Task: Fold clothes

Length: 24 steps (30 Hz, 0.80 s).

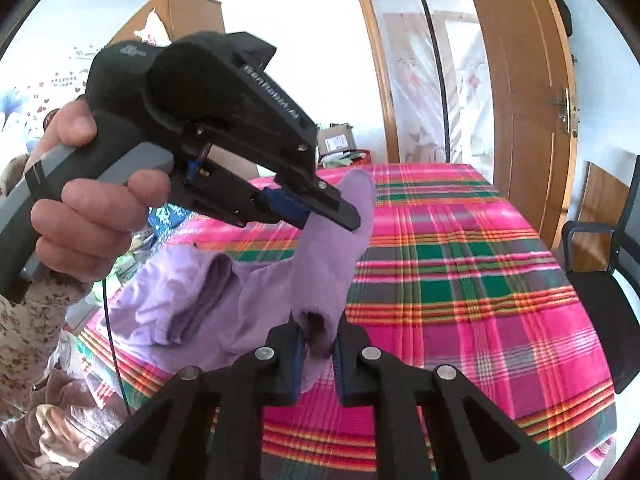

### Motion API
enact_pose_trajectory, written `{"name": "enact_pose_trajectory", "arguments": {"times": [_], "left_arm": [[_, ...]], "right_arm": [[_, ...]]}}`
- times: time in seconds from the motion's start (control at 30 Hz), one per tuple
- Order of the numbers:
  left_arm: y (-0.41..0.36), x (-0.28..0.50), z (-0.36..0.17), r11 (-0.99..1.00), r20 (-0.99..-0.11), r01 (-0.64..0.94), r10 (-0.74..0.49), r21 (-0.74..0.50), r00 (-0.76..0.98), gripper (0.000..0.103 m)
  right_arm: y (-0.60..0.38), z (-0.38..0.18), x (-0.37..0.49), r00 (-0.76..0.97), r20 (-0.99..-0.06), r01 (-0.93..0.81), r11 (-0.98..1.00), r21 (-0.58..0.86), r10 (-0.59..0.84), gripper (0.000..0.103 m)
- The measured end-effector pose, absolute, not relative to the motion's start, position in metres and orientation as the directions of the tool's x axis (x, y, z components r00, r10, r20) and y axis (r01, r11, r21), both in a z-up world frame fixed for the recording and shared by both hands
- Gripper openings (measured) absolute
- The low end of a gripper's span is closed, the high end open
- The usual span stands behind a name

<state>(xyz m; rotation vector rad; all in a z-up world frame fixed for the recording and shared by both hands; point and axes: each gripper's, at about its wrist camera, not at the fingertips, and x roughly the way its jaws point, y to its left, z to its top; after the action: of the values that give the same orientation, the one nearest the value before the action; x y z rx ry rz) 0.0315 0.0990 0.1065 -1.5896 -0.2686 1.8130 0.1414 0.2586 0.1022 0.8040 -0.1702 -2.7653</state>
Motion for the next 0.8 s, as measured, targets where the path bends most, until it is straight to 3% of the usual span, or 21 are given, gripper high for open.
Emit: {"name": "enact_pose_trajectory", "arguments": {"times": [0.57,0.8], "left_arm": [[0.158,0.029,0.107,-0.696,-0.775,-0.392,0.626,-0.602,0.08,0.012],[0.163,0.025,0.107,-0.67,-0.76,-0.395,0.636,-0.629,0.132,0.012]], "right_arm": [[0.31,0.106,0.144,-0.848,-0.501,0.063,-0.971,0.232,-0.174,0.01],[0.306,0.118,0.148,-0.858,-0.5,0.056,-0.989,0.138,-0.119,0.01]]}}
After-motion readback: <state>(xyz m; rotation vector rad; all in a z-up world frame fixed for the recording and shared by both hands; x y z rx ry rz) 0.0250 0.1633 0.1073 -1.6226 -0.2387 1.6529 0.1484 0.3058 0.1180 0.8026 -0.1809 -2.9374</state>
